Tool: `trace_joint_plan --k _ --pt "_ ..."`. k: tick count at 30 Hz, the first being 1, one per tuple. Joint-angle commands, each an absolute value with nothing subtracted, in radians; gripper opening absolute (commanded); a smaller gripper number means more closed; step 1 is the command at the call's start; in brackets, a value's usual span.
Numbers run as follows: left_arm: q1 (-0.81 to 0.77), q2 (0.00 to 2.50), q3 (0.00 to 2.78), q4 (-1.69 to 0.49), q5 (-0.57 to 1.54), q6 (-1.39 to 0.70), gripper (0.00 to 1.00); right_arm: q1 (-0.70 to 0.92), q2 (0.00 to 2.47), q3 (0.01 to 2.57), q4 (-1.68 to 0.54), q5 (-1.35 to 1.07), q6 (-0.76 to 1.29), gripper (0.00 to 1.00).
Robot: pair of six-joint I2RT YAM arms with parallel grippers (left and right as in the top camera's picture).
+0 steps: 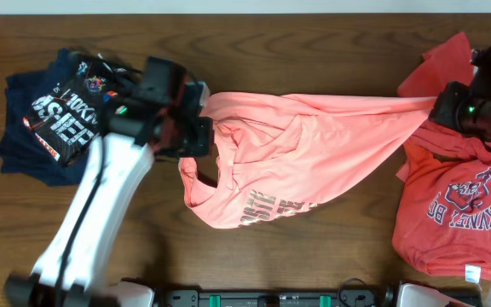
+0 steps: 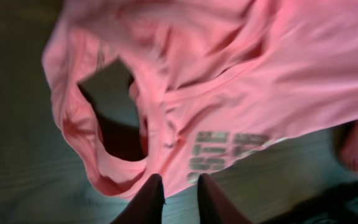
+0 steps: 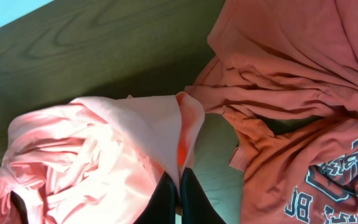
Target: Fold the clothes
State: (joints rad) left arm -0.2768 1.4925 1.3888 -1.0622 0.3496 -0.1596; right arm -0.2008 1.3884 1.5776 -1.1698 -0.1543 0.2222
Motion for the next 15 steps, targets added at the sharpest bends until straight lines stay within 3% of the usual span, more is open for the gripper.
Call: trace_joint_plan --k 1,7,15 --pt "-0.277 1.613 1.358 -1.047 0.328 -0.166 0.26 -0.206 1.393 1.602 -1.171 -0.137 0.208 0.01" --pt "-0.287 1.807 1.358 -1.016 0.331 -0.165 0.42 -0.206 1.393 1.602 -1.171 -0.137 0.208 0.01" --pt "-0.317 1.953 1.358 -0.966 0.434 -0.169 0.44 -0.206 1.393 1.602 -1.171 -0.137 0.208 0.01"
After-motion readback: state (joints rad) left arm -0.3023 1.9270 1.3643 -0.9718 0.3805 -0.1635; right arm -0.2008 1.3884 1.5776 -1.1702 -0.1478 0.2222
